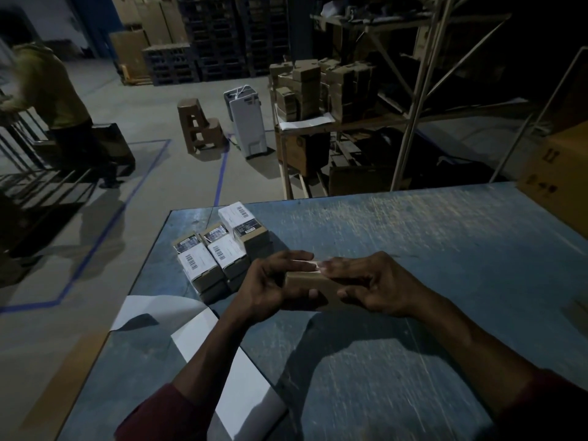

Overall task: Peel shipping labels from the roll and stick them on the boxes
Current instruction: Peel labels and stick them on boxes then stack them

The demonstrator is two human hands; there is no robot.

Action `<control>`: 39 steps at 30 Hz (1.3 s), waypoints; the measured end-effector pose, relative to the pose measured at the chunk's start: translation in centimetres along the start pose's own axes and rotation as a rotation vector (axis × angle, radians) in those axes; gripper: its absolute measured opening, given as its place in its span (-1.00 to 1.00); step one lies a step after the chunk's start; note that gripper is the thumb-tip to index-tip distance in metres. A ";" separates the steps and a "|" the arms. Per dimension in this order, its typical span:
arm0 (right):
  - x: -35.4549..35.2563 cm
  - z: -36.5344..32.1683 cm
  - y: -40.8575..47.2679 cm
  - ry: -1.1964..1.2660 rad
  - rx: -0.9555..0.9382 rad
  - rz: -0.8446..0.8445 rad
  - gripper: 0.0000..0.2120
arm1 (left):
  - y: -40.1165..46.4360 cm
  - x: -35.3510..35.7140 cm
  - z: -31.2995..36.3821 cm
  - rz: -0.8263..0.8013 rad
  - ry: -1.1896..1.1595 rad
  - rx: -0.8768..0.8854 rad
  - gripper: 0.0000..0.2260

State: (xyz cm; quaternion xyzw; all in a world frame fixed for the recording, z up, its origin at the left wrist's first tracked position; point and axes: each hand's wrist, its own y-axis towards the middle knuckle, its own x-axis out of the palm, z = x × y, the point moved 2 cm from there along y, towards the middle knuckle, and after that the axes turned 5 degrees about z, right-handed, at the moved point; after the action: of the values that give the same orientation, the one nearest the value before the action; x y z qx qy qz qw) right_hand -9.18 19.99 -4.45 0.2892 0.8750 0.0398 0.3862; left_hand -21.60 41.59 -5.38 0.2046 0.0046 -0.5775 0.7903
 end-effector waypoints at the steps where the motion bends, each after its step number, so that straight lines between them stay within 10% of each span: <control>1: 0.0 0.1 -0.1 0.033 -0.002 0.060 -0.48 | 0.0 0.0 -0.1 0.003 -0.007 0.008 -0.62; 5: -0.2 -0.2 0.0 0.029 -0.054 0.235 -0.58 | 0.0 -0.3 -0.5 0.013 -0.110 0.000 -0.63; 8: -0.1 -0.3 1.2 -0.201 -0.021 0.062 -0.19 | 0.2 -0.4 -0.5 -0.004 -0.071 0.012 -0.67; 12: 0.8 -0.1 2.4 -0.238 0.043 -0.032 -0.19 | -0.2 -1.0 -0.8 0.025 -0.032 0.045 -0.73; 19: 4.0 -0.8 4.4 -0.167 -0.140 0.089 -0.15 | -2.5 -7.0 -2.7 0.111 -0.463 -0.389 -0.09; 23: 6.5 -1.2 7.0 -0.162 -0.249 0.094 -0.19 | -4.5 -8.9 -2.7 0.088 -0.464 -0.464 -0.17; 28: 9.7 -1.8 10.6 -0.205 -0.343 0.117 -0.20 | -5.2 -10.2 -0.4 0.325 -0.231 -0.303 -0.58; 39: 11.1 0.0 15.9 -0.262 0.002 0.185 -0.37 | -3.9 -13.8 -8.3 0.874 0.239 -0.334 -0.35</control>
State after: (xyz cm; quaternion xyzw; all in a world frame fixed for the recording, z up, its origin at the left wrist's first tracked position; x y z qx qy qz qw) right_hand -7.56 39.14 -7.02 0.3715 0.7869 0.0363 0.4913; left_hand -27.84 55.94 -10.83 0.1227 0.1017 -0.1549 0.9750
